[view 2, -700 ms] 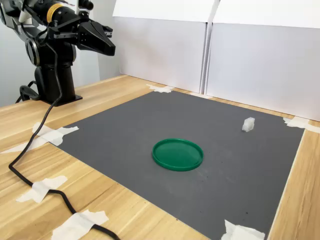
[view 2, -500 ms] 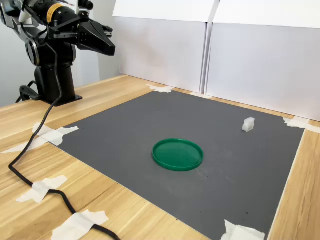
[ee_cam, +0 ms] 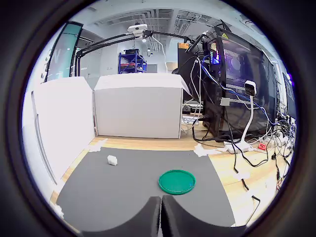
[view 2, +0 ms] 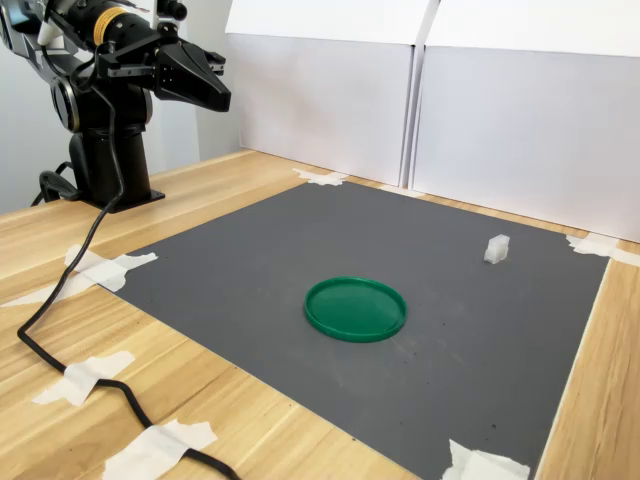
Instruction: Grasp a white terminal and put it on the green lid.
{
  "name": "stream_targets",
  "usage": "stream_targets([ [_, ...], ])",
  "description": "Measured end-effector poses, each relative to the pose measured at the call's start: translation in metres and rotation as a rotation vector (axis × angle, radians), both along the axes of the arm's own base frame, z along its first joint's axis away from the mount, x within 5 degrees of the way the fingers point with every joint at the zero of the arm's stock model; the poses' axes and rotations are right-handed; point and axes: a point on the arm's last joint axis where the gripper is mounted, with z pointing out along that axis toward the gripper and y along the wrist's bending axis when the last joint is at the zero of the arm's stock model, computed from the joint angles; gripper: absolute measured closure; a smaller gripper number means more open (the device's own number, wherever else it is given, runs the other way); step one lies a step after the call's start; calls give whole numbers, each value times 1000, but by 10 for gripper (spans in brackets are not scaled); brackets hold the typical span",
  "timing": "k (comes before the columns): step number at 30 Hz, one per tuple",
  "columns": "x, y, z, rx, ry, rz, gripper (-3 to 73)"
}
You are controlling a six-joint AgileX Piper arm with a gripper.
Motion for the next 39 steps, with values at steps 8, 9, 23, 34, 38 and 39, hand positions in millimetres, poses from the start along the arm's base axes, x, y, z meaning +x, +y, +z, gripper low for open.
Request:
stream_targets([
  [8, 0, 0, 0, 0, 0, 0, 711],
  [9, 0, 0, 0, 0, 0, 0, 711],
  [23, 9, -2, -5, 19, 97, 0, 711],
  [34, 31, -6, 38, 20, 119, 9, 711],
  [38, 44, -3, 61, 28, 171, 69, 711],
  [39, 47, -1, 67, 32, 197, 95, 711],
])
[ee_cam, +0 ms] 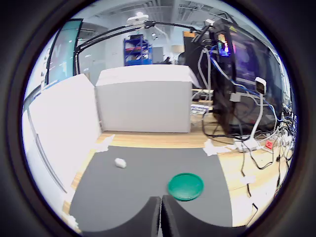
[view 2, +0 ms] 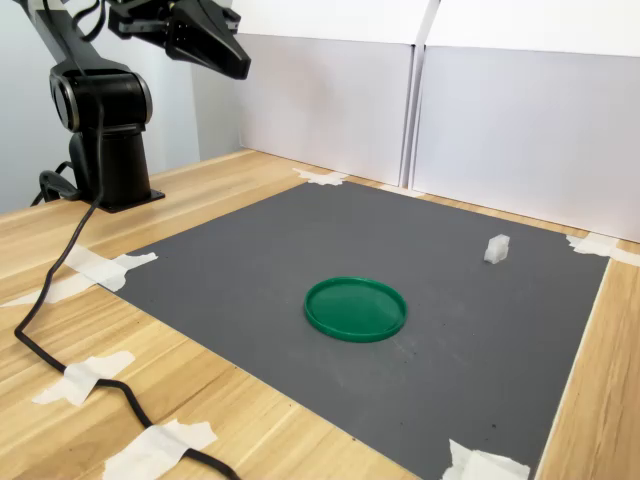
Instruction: Grasp a white terminal and put it on the green lid.
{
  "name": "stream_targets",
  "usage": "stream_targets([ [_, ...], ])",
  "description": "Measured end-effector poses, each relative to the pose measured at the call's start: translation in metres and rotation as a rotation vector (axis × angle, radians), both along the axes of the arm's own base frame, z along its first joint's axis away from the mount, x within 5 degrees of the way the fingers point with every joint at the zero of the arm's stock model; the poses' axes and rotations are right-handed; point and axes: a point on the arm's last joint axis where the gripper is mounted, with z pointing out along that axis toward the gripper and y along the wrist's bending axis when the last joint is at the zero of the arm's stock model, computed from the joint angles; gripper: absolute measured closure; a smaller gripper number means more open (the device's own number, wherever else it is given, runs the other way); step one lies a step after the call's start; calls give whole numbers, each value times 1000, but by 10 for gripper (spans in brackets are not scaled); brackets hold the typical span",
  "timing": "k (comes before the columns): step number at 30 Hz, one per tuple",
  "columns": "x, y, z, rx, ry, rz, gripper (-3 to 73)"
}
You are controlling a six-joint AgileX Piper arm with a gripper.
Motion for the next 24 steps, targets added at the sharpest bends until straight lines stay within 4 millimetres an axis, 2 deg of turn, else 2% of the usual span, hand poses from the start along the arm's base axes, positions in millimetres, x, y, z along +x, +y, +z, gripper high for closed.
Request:
stream_targets([
  [6, 20, 7, 31, 11, 146, 150, 711],
  [12, 44, 7, 63, -8, 218, 234, 711],
  [20, 77, 3, 101, -52, 222, 280, 711],
  [24, 94, 15, 113, -137, 230, 351, 711],
])
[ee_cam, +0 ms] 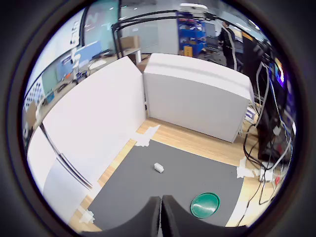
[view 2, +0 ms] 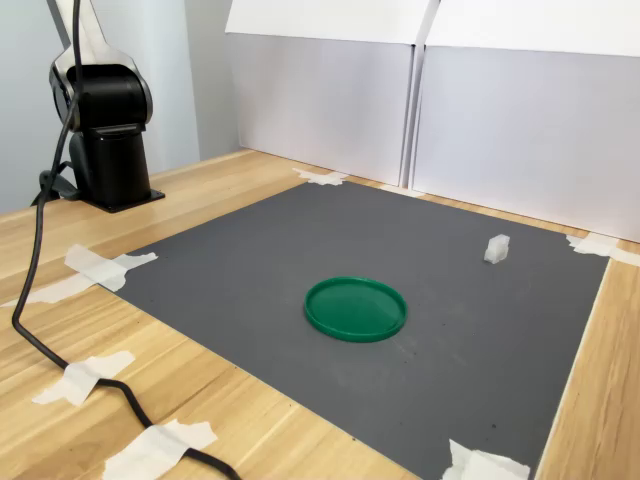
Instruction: Grasp a white terminal and put it on the green lid.
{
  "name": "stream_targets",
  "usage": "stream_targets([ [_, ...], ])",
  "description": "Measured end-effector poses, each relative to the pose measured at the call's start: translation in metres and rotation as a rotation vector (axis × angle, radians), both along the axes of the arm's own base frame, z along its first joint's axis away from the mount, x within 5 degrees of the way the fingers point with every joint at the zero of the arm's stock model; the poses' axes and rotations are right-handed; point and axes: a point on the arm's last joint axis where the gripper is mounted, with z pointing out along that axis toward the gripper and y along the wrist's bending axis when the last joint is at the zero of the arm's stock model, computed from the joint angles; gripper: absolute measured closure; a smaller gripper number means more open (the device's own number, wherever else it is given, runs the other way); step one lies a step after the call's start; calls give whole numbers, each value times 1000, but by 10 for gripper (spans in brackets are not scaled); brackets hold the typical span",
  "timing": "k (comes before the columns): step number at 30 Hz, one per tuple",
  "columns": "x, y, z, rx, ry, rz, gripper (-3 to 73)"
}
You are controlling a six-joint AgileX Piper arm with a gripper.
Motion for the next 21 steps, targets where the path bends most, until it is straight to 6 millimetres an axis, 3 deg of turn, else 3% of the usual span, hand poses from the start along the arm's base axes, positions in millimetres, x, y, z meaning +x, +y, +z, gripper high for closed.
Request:
stream_targets([
  [5, 23, 25, -2, -50, 67, 72, 711],
  [12, 64, 62, -24, -62, 160, 153, 711],
  [21, 123, 78, -45, -132, 179, 210, 706],
])
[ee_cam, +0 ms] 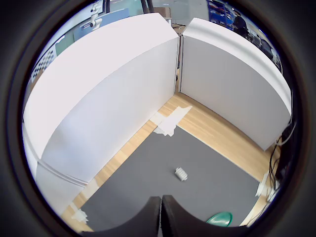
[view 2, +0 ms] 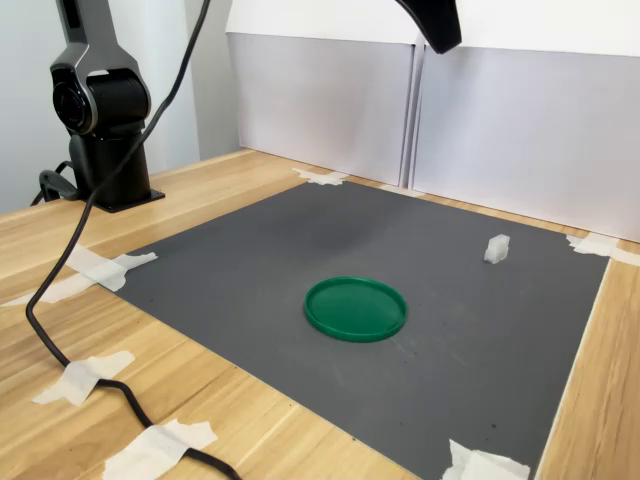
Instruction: Grasp a white terminal and put it on the green lid.
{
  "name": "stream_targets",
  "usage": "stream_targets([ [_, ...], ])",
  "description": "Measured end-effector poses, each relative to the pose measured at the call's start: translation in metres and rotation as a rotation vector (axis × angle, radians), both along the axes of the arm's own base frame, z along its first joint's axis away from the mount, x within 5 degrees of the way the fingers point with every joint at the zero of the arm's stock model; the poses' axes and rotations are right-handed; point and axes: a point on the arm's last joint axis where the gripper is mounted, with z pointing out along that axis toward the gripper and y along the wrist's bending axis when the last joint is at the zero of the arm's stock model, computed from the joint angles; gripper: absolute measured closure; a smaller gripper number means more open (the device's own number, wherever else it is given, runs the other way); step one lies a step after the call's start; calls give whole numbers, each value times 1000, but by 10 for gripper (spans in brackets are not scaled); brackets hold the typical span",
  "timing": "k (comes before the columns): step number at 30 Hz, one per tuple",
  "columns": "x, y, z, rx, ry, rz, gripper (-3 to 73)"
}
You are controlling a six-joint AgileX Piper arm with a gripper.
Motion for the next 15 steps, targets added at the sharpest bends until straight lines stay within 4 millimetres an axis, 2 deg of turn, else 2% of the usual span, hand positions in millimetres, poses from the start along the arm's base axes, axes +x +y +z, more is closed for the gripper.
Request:
stream_targets([
  [3, 18, 4, -5, -48, -22, 65, 671],
  [6, 33, 8, -11, -97, -32, 134, 598],
  [9, 47, 10, -19, -135, -18, 170, 498],
  [15, 68, 17, -28, -239, -41, 239, 249],
])
